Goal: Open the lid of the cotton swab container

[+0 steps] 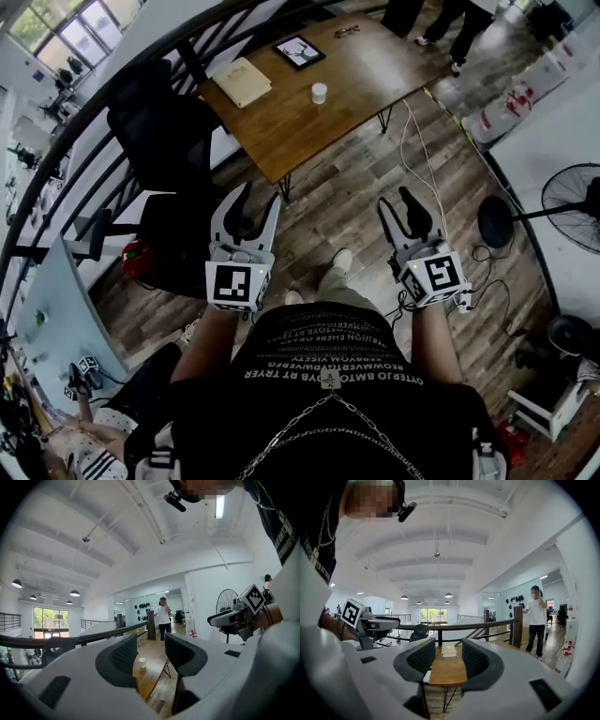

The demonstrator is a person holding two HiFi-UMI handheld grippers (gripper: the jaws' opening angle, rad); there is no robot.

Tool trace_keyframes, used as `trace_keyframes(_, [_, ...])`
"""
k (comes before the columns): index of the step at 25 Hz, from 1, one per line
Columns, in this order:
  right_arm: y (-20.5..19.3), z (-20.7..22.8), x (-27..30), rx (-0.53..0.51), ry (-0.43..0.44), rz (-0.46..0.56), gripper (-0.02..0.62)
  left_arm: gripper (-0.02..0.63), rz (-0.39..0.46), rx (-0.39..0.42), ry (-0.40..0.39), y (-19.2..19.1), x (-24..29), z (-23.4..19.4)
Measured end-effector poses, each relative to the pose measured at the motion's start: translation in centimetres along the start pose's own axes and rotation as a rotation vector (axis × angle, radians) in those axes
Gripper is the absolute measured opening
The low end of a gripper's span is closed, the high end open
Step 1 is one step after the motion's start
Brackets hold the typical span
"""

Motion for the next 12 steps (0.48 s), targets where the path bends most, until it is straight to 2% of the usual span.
trace_keyframes(12, [0.1, 5.8, 5.7, -0.009, 0.054, -0.028, 0.187, 0.192, -0.017, 0.002, -0.006, 0.2, 8.4, 0.1])
Point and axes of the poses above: the fingertips, and each gripper's own axes: x forward along the fingers, z to its right, y out of its top, the point moved 7 cm from there along -x, backward along the fingers, and after that the axes turned 1 degree about -y, right-handed, at the moved point
